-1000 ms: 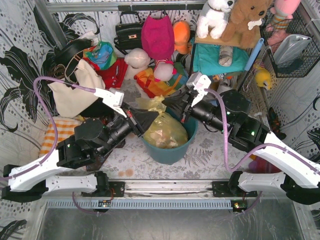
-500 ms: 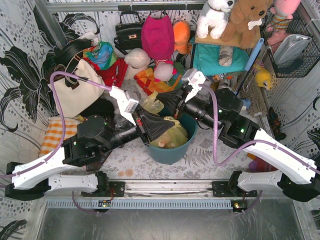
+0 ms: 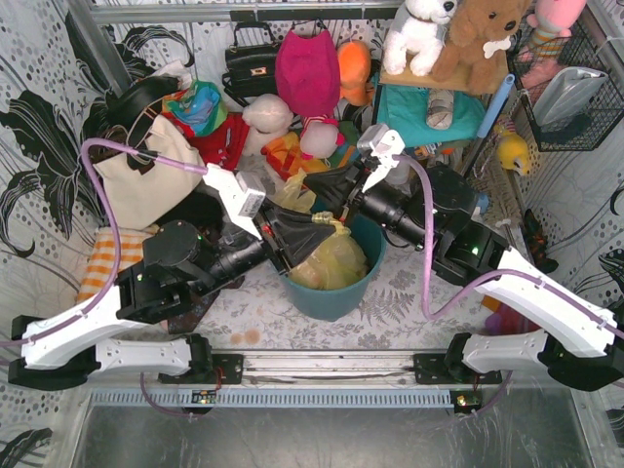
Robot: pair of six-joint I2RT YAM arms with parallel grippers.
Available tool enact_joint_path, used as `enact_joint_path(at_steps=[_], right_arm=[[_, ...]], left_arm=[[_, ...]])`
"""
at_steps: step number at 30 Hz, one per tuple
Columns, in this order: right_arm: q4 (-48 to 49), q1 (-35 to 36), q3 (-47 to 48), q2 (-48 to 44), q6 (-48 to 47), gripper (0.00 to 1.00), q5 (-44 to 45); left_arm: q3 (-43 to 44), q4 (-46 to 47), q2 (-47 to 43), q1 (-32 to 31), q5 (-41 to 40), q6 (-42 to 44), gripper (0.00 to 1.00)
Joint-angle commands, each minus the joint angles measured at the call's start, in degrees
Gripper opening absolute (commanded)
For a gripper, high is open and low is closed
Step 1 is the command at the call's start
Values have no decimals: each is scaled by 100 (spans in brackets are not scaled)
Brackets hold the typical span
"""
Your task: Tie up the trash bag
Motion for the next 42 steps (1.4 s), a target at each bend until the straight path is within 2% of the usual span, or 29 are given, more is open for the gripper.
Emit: enact_joint_path(at_steps=[1, 3, 4, 12, 19, 22, 26, 28, 32, 36, 41, 42], right_arm=[[126, -18, -77, -271, 231, 13, -147], [63, -13, -47, -297, 231, 18, -196], [14, -18, -26, -312, 207, 20, -178], [-499, -22, -80, -953, -344, 52, 212], [-1060, -19, -313, -1499, -1346, 71, -512], [-1287, -19, -347, -1687, -1799, 78, -786], [-1426, -19, -363, -1996, -2166, 88, -1459], [-1485, -15, -346, -1996, -2258, 98, -1724], [-1438, -11, -511, -1726, -2371, 97, -2188], [-875, -20, -769, -1368, -2552, 97, -1906], [-514, -20, -599, -869, -2766, 99, -2007], [-457, -19, -572, -811, -2807, 92, -1988]], left_arm=[[-38, 63, -273, -31, -353, 155, 45], [45, -79, -380, -26, -570, 138, 66], [137, -173, -427, -28, -756, 154, 71], [839, -760, -688, -29, -1345, 698, 76], [1312, -2092, -225, -31, -1354, 1313, 86], [1198, -2318, -82, -27, -1238, 1775, 91], [614, -2068, -161, -36, -1064, 2401, 99], [328, -1860, -242, -34, -993, 2598, 98], [-179, -1368, -459, -30, -760, 2951, 98], [-612, -790, -547, -29, -1239, 3292, 98], [-961, -138, -610, -33, -1784, 3713, 98], [-1000, -56, -620, -29, -1831, 3784, 98]])
